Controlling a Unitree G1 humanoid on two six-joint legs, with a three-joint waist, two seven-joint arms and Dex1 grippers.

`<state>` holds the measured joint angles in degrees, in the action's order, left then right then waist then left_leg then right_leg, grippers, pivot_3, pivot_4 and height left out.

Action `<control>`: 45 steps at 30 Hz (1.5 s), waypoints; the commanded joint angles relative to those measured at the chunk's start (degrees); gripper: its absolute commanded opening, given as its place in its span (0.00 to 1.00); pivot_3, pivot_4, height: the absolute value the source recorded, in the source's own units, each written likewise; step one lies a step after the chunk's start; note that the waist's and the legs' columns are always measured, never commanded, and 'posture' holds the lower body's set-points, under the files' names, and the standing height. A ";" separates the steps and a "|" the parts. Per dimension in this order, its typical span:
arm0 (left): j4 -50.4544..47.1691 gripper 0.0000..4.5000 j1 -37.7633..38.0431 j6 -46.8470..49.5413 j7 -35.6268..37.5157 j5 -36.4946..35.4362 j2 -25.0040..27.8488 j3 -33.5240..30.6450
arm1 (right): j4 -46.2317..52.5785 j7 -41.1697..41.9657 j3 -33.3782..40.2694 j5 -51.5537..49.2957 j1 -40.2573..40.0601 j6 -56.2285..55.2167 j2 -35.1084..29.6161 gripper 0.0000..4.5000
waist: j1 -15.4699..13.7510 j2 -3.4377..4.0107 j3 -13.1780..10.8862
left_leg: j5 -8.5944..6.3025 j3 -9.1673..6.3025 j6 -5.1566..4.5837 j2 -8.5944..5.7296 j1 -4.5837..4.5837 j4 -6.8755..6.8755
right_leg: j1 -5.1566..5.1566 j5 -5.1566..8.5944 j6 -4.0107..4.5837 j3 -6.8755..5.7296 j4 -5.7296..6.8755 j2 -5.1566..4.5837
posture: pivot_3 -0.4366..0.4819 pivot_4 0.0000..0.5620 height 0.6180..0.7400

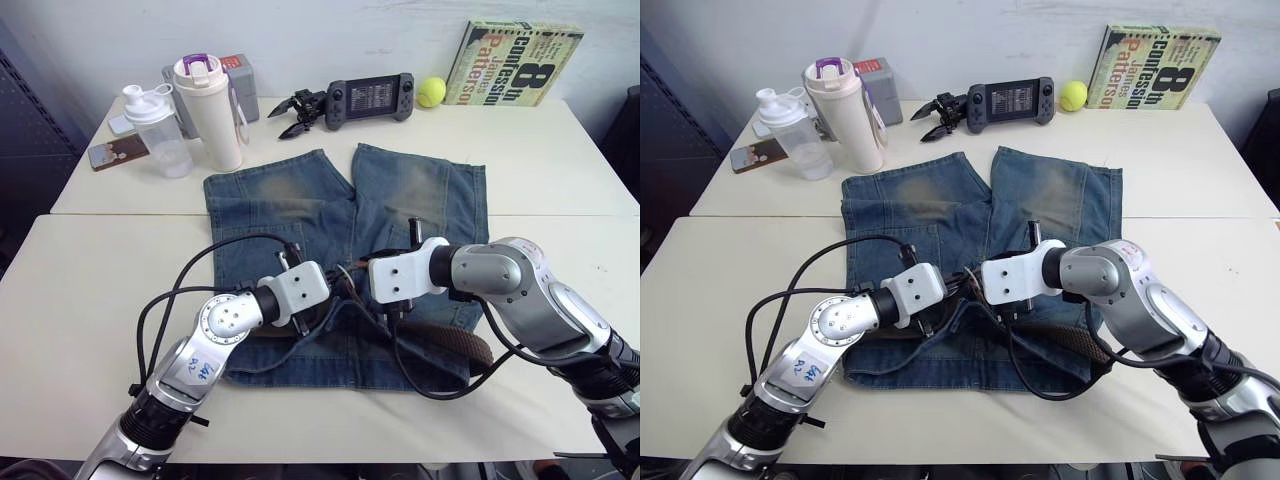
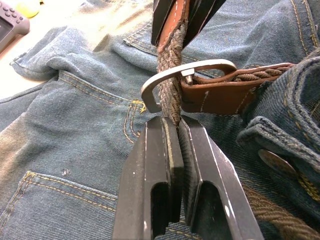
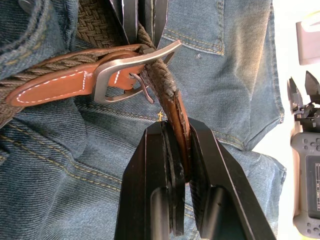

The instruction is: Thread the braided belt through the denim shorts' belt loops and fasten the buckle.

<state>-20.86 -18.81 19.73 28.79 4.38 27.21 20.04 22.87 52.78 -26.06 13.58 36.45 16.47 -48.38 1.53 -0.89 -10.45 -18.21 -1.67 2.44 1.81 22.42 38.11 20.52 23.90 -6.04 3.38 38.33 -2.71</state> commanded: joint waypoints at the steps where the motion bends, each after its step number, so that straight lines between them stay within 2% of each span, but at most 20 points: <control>1: -0.71 0.09 0.30 -0.42 1.83 -1.08 -0.19 -1.45 | 3.15 -0.10 2.91 1.44 -0.38 0.94 0.69 0.00 | 0.01 0.00 0.00 | 0.00 0.00 0.00 0.00 0.00 0.01 | 0.00 0.00 0.00 0.00 0.01 0.00 | 0.48 0.27 0.99; 4: -3.65 0.36 1.46 1.68 6.03 -5.62 0.81 -3.29 | 3.81 -0.57 3.18 2.50 -1.50 2.48 1.28 0.00 | 0.03 0.00 0.00 | 0.00 0.01 0.00 0.00 0.00 0.00 | 0.05 0.00 0.00 -0.01 0.06 -0.01 | 0.48 0.27 0.99; 6: -7.02 0.54 2.57 5.25 9.20 -11.84 1.49 -7.17 | 4.33 -0.88 3.48 3.13 -2.45 3.42 1.65 0.00 | 0.04 0.00 0.00 | 0.00 0.01 0.01 0.00 0.00 -0.01 | 0.08 0.00 0.00 -0.01 0.14 -0.01 | 0.48 0.27 0.99; 7: -7.98 0.54 2.87 6.28 10.05 -13.70 1.69 -8.46 | 4.51 -0.94 3.62 3.28 -2.71 3.72 1.81 0.00 | 0.05 0.00 0.00 | 0.00 0.01 0.01 0.01 0.01 -0.02 | 0.08 0.00 0.00 -0.01 0.19 -0.01 | 0.48 0.27 0.99; 11: -13.80 0.54 6.54 18.40 19.83 -35.75 7.27 -22.05 | 5.74 -1.83 4.71 3.81 -4.39 5.16 2.88 0.00 | 0.22 0.00 0.00 | 0.01 -0.01 0.03 0.07 0.01 -0.04 | 0.08 0.00 0.00 0.00 0.27 0.01 | 0.48 0.27 0.99; 13: -13.15 0.54 6.55 21.83 20.82 -40.83 9.25 -25.89 | 5.95 -2.12 4.84 4.27 -4.78 5.36 3.05 0.00 | 0.17 0.01 0.00 | 0.02 -0.05 0.05 0.08 0.00 -0.04 | 0.08 0.01 0.01 0.00 0.27 0.01 | 0.48 0.27 0.99; 16: -6.01 0.54 6.44 25.94 26.03 -46.46 14.77 -31.85 | 6.40 -2.91 5.29 4.40 -5.23 5.76 4.09 0.00 | 0.07 0.00 0.00 | 0.03 -0.17 0.07 0.02 -0.02 0.00 | 0.01 0.01 0.02 0.01 0.18 -0.04 | 0.48 0.27 0.99; 18: 0.84 0.42 4.90 20.74 27.18 -41.08 16.85 -30.11 | 6.92 -3.32 5.55 4.34 -5.45 5.75 4.96 0.00 | 0.07 0.02 -0.01 | 0.03 -0.18 0.07 -0.02 -0.02 -0.01 | 0.01 0.01 0.02 -0.02 0.18 -0.02 | 0.48 0.27 0.99; 20: 7.74 0.27 1.10 15.60 25.62 -36.16 15.65 -27.26 | 7.49 -3.64 5.86 4.24 -5.69 5.89 5.61 0.00 | 0.02 0.02 -0.01 | 0.03 -0.17 0.07 -0.05 -0.04 -0.03 | 0.01 0.01 0.02 -0.10 0.15 0.04 | 0.48 0.27 0.99; 22: 12.47 0.06 -1.34 10.92 24.96 -31.45 14.25 -23.81 | 7.92 -3.65 6.21 4.26 -5.97 5.97 5.81 0.00 | -0.15 0.02 -0.01 | 0.03 -0.21 0.06 -0.13 -0.02 0.02 | 0.00 0.01 0.02 -0.15 0.19 0.06 | 0.48 0.27 0.99; 23: 14.38 0.01 -2.01 8.66 25.18 -29.33 13.70 -22.15 | 8.19 -3.59 6.55 4.19 -6.17 6.05 5.92 0.00 | -0.06 0.02 -0.01 | 0.03 -0.20 0.06 -0.15 -0.01 0.03 | 0.00 0.01 0.02 -0.16 0.19 0.06 | 0.48 0.27 0.99; 26: 18.36 0.01 -1.88 0.80 26.96 -22.67 13.53 -16.81 | 9.60 -3.36 8.27 3.37 -6.95 6.81 5.76 0.00 | 0.34 0.02 -0.01 | -0.01 -0.06 0.00 -0.17 -0.01 0.00 | 0.03 0.01 0.01 -0.15 0.33 0.05 | 0.48 0.27 0.99; 29: 21.80 0.01 0.58 -9.16 30.13 -15.42 15.12 -10.85 | 12.55 -2.46 13.58 -0.21 -8.93 9.02 5.07 0.00 | 0.55 0.02 -0.01 | -0.02 0.00 0.00 -0.10 -0.01 -0.09 | 0.14 0.01 0.01 -0.12 0.35 0.05 | 0.48 0.27 0.99; 36: 26.75 0.01 2.35 -19.00 32.10 -10.91 16.23 -9.00 | 16.73 2.25 31.38 -11.90 -13.70 11.23 0.26 0.00 | 0.12 0.04 0.00 | -0.02 -0.06 0.02 -0.01 -0.17 -0.08 | 0.00 0.01 0.02 -0.08 0.21 0.02 | 0.48 0.27 0.99; 40: 29.08 0.01 1.87 -23.23 31.52 -9.22 15.75 -8.39 | 13.62 4.70 41.23 -16.62 -16.28 11.41 -4.22 0.00 | 0.12 0.06 0.01 | -0.03 -0.02 0.00 -0.04 -0.20 -0.09 | -0.03 0.01 0.01 -0.05 0.21 0.03 | 0.48 0.27 0.99; 45: 30.32 0.01 0.91 -25.66 29.90 -8.88 14.34 -8.91 | 11.65 3.47 42.05 -18.65 -16.14 10.16 -5.93 0.00 | 0.15 0.23 0.11 | -0.03 0.03 0.00 -0.01 -0.28 -0.08 | -0.07 0.01 0.01 0.01 0.22 0.03 | 0.48 0.27 0.99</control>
<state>7.03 -19.40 -5.95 58.94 -7.52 41.72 9.49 33.63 57.24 14.43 -3.70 19.54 27.53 -53.71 1.68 -0.66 -10.34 -18.25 -1.64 2.43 1.78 22.14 38.04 20.46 23.91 -6.02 3.40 38.56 -2.68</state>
